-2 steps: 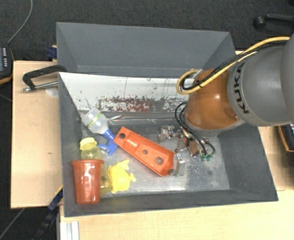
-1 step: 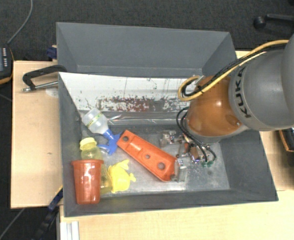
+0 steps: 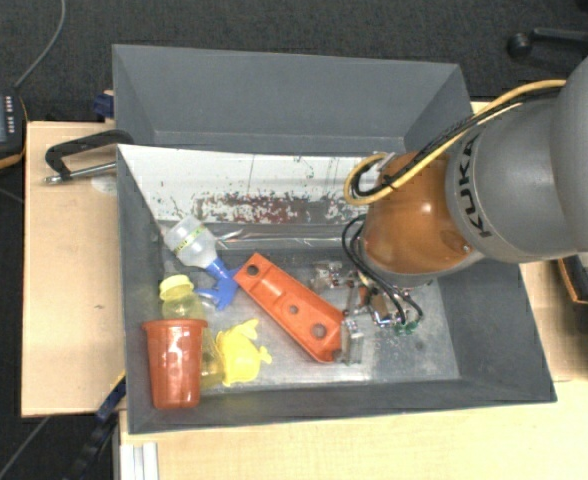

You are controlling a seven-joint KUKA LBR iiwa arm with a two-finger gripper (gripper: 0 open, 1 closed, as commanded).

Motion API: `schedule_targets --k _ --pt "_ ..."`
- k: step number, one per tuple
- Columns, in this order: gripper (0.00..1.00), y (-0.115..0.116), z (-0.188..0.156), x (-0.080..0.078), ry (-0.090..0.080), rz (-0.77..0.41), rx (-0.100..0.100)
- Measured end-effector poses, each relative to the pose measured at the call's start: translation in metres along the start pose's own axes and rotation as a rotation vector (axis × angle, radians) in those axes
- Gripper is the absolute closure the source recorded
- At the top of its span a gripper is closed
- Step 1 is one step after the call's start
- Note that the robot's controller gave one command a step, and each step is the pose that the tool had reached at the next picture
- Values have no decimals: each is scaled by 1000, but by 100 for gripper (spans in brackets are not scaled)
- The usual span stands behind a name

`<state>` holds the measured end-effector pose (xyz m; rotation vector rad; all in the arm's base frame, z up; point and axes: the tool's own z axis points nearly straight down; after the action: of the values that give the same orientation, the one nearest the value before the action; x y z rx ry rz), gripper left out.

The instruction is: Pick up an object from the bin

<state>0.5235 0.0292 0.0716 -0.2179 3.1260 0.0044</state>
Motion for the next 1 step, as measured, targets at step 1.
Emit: schedule_targets --k 1 --pt "0 9 0 9 -1 -40 0"
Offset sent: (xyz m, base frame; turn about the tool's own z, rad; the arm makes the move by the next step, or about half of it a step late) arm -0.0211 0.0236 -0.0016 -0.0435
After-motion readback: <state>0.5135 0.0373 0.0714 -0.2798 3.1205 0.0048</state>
